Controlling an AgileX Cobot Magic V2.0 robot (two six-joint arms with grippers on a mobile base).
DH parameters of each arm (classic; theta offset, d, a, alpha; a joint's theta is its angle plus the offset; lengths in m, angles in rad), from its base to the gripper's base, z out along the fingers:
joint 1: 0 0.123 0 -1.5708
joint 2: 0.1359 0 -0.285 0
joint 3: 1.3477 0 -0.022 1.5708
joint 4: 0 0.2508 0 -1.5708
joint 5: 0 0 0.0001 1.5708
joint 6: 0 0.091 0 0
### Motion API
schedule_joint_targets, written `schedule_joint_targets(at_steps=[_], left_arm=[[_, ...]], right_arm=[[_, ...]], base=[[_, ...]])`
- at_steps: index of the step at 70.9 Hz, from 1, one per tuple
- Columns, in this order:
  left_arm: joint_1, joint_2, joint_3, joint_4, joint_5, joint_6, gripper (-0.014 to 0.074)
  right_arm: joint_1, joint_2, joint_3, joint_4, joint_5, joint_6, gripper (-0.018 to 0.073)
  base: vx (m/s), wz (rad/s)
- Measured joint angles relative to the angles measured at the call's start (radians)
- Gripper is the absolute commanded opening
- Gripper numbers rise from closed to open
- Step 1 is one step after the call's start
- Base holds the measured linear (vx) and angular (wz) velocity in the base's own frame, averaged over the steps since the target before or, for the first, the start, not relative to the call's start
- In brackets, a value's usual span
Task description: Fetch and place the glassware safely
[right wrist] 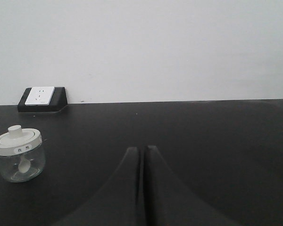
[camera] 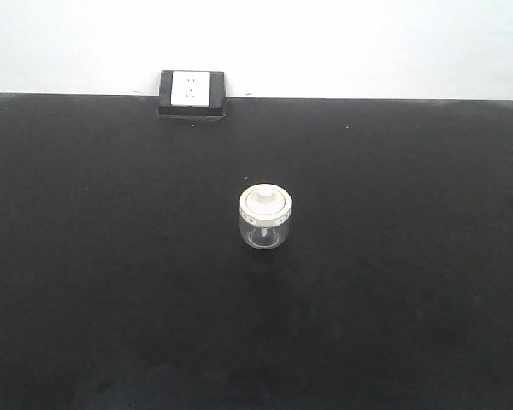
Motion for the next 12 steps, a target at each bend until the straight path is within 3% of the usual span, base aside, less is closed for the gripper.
schedule_joint_targets(at_steps=[12], left_arm=[[0.000, 0.000, 0.000, 0.000, 0.000, 0.000, -0.0007]], right_arm=[[0.000, 0.000, 0.000, 0.000, 0.000, 0.000, -0.0001]], base=[[0.00, 0.00]])
